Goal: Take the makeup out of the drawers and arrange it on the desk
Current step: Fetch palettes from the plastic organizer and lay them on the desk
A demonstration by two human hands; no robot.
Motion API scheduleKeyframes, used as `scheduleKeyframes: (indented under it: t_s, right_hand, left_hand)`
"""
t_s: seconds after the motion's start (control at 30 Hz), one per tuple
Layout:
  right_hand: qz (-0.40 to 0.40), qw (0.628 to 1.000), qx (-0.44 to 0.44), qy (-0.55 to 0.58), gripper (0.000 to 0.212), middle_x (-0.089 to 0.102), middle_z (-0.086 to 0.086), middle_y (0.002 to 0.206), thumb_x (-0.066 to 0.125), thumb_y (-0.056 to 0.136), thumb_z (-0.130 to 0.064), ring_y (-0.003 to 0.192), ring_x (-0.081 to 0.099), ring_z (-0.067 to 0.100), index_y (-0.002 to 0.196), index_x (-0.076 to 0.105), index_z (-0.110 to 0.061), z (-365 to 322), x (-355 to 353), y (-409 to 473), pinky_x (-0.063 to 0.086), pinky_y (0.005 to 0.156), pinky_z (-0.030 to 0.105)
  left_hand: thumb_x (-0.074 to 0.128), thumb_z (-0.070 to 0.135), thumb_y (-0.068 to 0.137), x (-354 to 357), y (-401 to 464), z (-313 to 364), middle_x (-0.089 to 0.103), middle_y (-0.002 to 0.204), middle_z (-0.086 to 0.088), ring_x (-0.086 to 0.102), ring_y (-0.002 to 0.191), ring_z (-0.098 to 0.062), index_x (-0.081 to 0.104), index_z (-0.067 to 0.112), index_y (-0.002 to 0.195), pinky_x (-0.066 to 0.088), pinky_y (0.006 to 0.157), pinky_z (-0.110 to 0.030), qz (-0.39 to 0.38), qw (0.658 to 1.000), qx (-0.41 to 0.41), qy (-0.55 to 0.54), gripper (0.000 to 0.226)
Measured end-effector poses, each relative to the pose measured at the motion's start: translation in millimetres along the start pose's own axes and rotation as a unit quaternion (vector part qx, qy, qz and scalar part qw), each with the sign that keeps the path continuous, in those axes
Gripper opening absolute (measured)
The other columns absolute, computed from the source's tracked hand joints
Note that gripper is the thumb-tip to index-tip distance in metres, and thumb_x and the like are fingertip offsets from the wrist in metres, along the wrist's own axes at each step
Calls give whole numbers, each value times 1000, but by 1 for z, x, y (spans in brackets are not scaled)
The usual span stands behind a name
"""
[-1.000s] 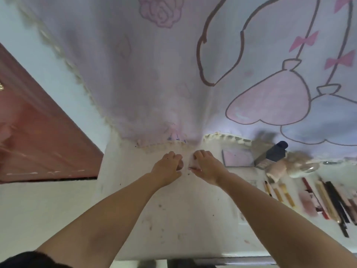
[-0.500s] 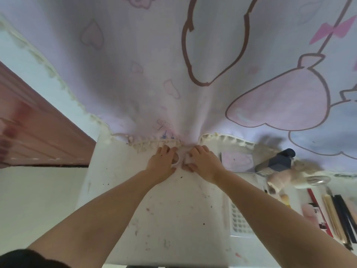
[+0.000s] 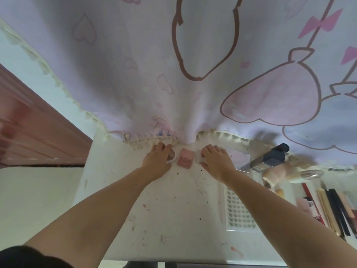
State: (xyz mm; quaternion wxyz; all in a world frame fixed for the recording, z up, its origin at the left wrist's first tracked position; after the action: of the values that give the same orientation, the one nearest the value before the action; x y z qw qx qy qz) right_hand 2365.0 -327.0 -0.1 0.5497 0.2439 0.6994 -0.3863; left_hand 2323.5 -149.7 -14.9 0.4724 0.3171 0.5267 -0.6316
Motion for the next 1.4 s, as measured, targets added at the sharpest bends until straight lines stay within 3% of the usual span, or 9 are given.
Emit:
scheduleKeyframes:
  t_s: [0.13,0.33,0.5,0.63,0.83,0.97,1.07,1.13,1.4]
  right_hand:
    - [-13,1000,23,2,41,45,4,132,49,93,-41,122,42,23,125,46,-14,1,-13,-4,33,105,35]
    - [110,988,105,-18,43,44,3,139,39,98,-43,129,41,25,131,47,-16,-4,-77,-39,23,112,43]
    - [222,944,243,-20,55,57,10,130,24,92,-46,117,56,32,121,59,-15,-27,-112,-109,40,99,56]
    - [180,919,350,-16,60,18,5,157,7,96,-48,146,14,23,149,21,-21,-57,-91,-179,6,115,55]
    - [149,865,480,12,59,3,1,160,5,97,-50,148,-3,22,151,9,-27,-105,-32,-312,-5,116,57]
    - [145,802,576,56,57,4,1,160,13,99,-49,148,-1,21,151,9,-26,-139,16,-426,-6,116,56]
    - [146,738,654,78,60,9,2,159,8,97,-51,148,3,21,151,15,-25,-175,52,-519,-4,116,57]
    - [148,692,701,89,73,13,3,159,-7,88,-55,147,6,21,150,19,-25,-208,76,-583,-3,115,56]
    - [125,511,840,136,84,7,1,160,-16,77,-57,148,1,20,150,13,-27,-402,187,-824,-9,114,53]
  left_hand:
    - [57,30,89,-9,-4,2,27,140,-10,31,128,-29,20,20,146,45,95,-40,-19,1000,14,-7,68]
    - [46,31,95,-70,-21,29,32,143,-11,33,130,-29,21,17,147,40,98,-41,54,994,94,-21,59]
    - [34,42,99,-112,-64,69,42,137,-11,46,120,-29,30,15,143,42,95,-38,143,966,209,46,52]
    - [11,50,99,-107,-116,101,65,102,-13,65,85,-31,60,9,117,54,70,-38,197,923,314,103,66]
    - [30,46,91,-46,-209,157,67,106,-10,64,97,-28,64,12,114,49,86,-43,165,864,452,146,54]
    - [27,48,89,7,-286,203,61,114,-13,60,105,-31,62,13,119,44,92,-52,126,823,533,151,58]
    - [10,55,91,59,-352,240,34,146,-12,31,137,-28,33,17,145,17,112,-54,70,786,578,206,69]
    - [12,56,95,95,-402,265,17,154,-9,14,143,-25,17,21,150,6,116,-49,42,759,604,239,66]
    - [18,51,99,241,-678,308,13,155,-8,12,143,-25,14,22,150,4,115,-51,-29,620,738,264,59]
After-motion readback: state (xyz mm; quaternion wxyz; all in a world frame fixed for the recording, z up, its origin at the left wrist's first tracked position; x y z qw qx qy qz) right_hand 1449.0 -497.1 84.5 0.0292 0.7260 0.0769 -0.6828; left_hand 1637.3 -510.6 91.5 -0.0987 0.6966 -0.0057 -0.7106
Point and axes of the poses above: each hand's wrist, its own y-axis towards the middle knuckle, its own x-axis out of the palm, z = x × y, the point moved 7 cm from there along y, towards the middle knuckle
